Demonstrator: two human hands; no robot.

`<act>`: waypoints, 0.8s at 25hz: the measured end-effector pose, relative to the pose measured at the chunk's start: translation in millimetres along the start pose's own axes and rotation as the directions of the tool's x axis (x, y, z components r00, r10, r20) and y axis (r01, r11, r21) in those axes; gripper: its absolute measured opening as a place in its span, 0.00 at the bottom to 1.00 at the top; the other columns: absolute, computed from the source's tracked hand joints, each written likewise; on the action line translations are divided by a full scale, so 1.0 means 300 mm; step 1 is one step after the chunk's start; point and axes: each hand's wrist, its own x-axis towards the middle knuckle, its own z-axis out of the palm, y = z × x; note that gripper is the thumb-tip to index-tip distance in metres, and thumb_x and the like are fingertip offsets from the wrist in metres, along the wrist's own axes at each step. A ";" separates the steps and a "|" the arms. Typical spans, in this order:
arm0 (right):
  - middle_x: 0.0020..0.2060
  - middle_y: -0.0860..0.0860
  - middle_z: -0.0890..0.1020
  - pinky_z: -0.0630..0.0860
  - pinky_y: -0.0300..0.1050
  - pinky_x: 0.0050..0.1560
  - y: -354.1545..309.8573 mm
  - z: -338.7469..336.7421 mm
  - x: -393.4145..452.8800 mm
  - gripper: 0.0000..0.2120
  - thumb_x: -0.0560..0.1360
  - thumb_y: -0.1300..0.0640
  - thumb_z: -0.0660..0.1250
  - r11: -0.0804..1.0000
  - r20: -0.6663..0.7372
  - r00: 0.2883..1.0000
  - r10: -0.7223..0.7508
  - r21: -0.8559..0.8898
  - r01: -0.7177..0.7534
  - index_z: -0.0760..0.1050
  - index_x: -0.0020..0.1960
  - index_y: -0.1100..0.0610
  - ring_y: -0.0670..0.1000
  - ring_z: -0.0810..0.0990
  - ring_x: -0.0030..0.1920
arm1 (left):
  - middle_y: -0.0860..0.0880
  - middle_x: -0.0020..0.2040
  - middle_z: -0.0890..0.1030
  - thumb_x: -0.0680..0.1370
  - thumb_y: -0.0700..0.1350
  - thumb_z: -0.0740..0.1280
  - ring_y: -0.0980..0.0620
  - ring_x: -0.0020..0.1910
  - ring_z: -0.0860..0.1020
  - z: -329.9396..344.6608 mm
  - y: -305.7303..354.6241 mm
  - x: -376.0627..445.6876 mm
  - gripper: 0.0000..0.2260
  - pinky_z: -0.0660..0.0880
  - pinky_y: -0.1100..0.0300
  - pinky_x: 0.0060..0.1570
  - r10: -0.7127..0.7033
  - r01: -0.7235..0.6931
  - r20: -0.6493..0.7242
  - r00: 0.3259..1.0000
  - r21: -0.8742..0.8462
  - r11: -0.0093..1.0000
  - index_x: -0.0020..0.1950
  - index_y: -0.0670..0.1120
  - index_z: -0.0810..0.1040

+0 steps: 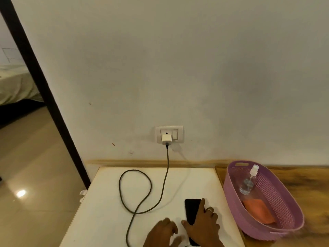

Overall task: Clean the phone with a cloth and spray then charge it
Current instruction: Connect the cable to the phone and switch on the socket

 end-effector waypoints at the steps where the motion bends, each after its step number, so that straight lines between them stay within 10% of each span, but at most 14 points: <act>1: 0.72 0.58 0.56 0.66 0.56 0.66 -0.007 0.001 -0.006 0.60 0.62 0.28 0.66 1.000 -0.001 1.000 0.006 -0.028 -0.007 0.34 0.76 0.55 0.59 0.60 0.70 | 0.54 0.38 0.75 0.69 0.58 0.72 0.59 0.38 0.76 0.037 -0.001 -0.021 0.10 0.74 0.66 0.41 0.004 -0.004 0.010 1.000 0.087 0.996 0.41 0.52 0.79; 4: 0.73 0.59 0.53 0.66 0.59 0.67 -0.017 -0.016 -0.006 0.62 0.62 0.33 0.71 0.999 0.045 0.998 0.042 0.007 -0.042 0.34 0.76 0.56 0.61 0.59 0.71 | 0.51 0.20 0.66 0.50 0.53 0.77 0.53 0.17 0.68 0.090 -0.003 -0.084 0.18 0.63 0.67 0.17 -0.038 0.042 -0.070 0.997 0.052 0.998 0.18 0.48 0.68; 9: 0.74 0.60 0.55 0.63 0.57 0.70 -0.036 -0.036 -0.004 0.67 0.60 0.42 0.77 0.972 0.112 0.990 0.091 0.204 -0.112 0.27 0.74 0.58 0.60 0.63 0.71 | 0.53 0.19 0.65 0.48 0.50 0.75 0.56 0.15 0.65 0.040 -0.014 -0.105 0.17 0.59 0.64 0.17 -0.064 0.072 -0.244 0.968 0.024 0.997 0.18 0.50 0.67; 13: 0.73 0.56 0.62 0.62 0.48 0.71 -0.031 -0.051 -0.006 0.69 0.58 0.45 0.79 0.931 0.158 0.987 0.009 0.358 -0.066 0.27 0.74 0.59 0.55 0.67 0.70 | 0.57 0.37 0.69 0.74 0.46 0.65 0.59 0.37 0.80 -0.115 0.031 -0.130 0.14 0.70 0.71 0.37 -0.184 0.168 -0.016 0.983 -0.329 0.929 0.37 0.58 0.60; 16: 0.73 0.56 0.63 0.63 0.45 0.72 -0.028 -0.107 -0.022 0.61 0.58 0.49 0.81 0.859 0.255 0.965 -0.060 0.506 -0.080 0.46 0.76 0.61 0.54 0.66 0.71 | 0.56 0.34 0.77 0.80 0.42 0.64 0.63 0.31 0.75 -0.191 0.049 -0.096 0.11 0.69 0.71 0.40 -0.354 0.324 0.014 0.935 -0.435 0.840 0.42 0.54 0.67; 20: 0.55 0.62 0.80 0.75 0.53 0.60 -0.006 -0.219 -0.071 0.43 0.52 0.56 0.84 0.631 0.376 0.921 -0.106 0.741 -0.230 0.71 0.63 0.64 0.61 0.80 0.54 | 0.53 0.26 0.80 0.79 0.36 0.65 0.60 0.22 0.70 -0.281 0.071 -0.096 0.09 0.66 0.69 0.32 -0.339 0.192 -0.136 0.931 -0.609 0.770 0.46 0.49 0.81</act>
